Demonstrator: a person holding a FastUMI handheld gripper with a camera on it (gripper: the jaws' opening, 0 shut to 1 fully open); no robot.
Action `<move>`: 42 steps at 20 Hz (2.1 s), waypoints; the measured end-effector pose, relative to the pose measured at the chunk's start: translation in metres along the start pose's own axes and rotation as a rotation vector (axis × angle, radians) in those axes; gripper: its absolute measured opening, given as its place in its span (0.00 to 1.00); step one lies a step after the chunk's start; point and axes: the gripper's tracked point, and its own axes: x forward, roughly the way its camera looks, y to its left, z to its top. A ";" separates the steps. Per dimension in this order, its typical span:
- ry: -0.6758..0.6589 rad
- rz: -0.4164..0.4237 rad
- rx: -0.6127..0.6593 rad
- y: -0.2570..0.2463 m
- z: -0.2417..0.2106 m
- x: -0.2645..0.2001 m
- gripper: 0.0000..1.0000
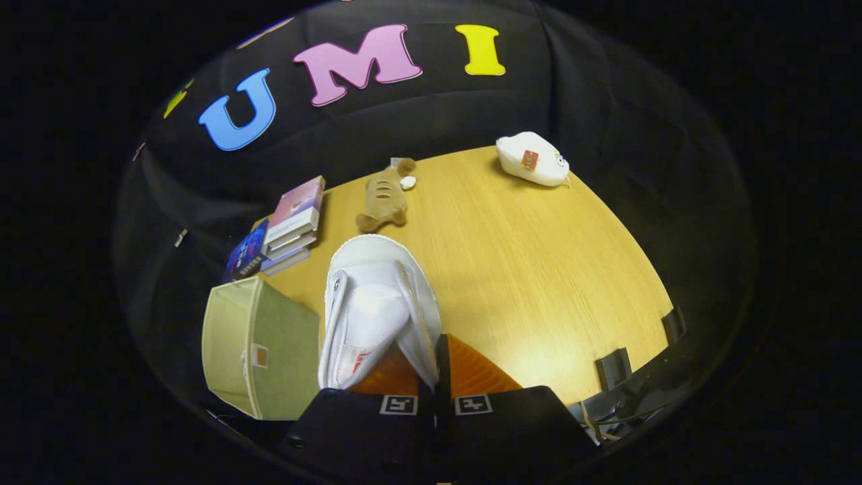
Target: Open the storage box then place both shoes into the box .Put the left shoe in first, then the right shoe, with the right side of both shoes facing outward in a uniform manner.
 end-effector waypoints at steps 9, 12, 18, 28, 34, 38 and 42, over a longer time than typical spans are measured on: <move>0.082 0.120 0.024 0.156 -0.002 -0.016 0.05; 0.125 0.108 0.020 0.196 -0.015 -0.006 0.05; 0.196 0.054 -0.018 0.253 -0.056 0.022 0.05; 0.230 -0.164 -0.162 0.251 -0.104 0.068 0.06; 0.194 -0.130 -0.147 0.262 -0.102 0.074 0.31; 0.166 -0.061 -0.153 0.274 -0.095 0.069 0.73; 0.132 0.015 -0.217 0.276 -0.088 0.061 0.92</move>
